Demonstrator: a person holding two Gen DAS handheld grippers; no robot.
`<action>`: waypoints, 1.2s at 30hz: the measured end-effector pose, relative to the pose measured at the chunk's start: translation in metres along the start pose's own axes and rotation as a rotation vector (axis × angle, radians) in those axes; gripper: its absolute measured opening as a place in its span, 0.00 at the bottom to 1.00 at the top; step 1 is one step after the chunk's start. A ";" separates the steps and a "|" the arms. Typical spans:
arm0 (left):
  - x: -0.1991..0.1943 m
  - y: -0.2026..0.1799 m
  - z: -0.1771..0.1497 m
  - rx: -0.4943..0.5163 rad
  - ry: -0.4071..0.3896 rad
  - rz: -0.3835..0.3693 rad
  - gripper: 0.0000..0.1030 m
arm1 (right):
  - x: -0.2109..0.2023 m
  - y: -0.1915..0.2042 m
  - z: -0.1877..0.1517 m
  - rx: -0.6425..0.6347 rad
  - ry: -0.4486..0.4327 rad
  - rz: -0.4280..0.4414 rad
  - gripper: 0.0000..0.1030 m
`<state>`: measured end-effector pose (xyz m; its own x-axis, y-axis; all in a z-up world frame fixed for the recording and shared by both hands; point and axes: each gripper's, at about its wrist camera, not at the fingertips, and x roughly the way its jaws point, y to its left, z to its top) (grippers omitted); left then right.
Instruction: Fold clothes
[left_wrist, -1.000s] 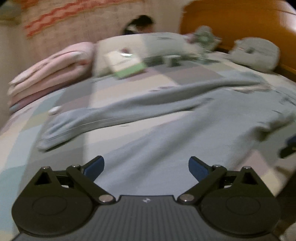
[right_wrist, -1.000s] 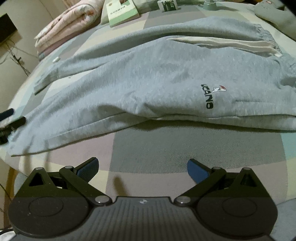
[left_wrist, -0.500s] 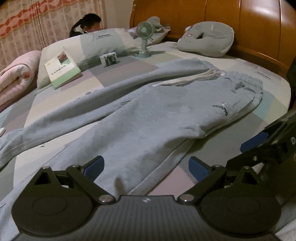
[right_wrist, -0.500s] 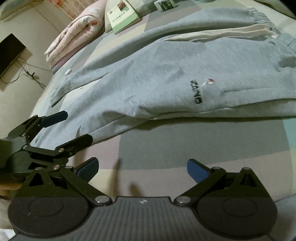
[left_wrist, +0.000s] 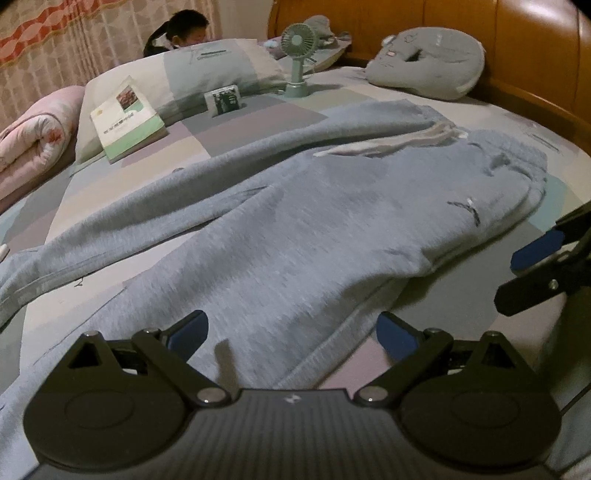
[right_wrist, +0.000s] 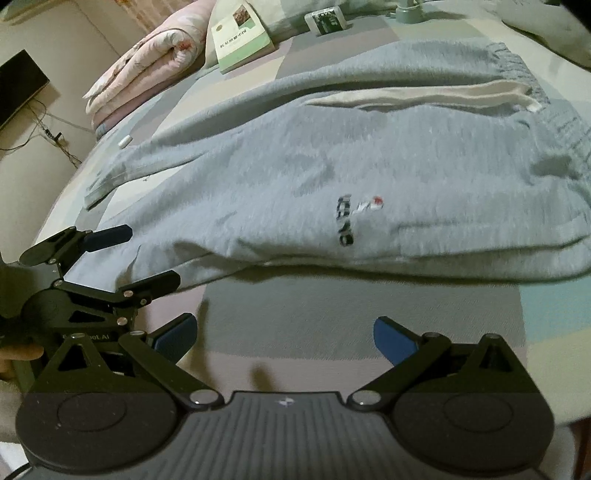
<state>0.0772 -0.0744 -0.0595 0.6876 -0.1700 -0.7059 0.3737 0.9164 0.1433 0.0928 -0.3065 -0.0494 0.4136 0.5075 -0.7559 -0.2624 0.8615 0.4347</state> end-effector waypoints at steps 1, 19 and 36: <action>0.002 0.002 0.002 -0.006 0.000 0.001 0.95 | 0.001 -0.002 0.003 -0.002 -0.002 0.004 1.00; 0.049 0.037 0.028 -0.054 -0.012 -0.031 0.95 | 0.033 -0.015 0.077 -0.038 -0.029 0.007 1.00; 0.008 0.029 0.005 0.024 -0.046 -0.032 0.95 | 0.016 0.005 0.058 -0.121 -0.051 -0.048 1.00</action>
<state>0.0968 -0.0515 -0.0579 0.7029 -0.2160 -0.6777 0.4103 0.9014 0.1383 0.1488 -0.2934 -0.0308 0.4715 0.4688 -0.7469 -0.3433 0.8777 0.3342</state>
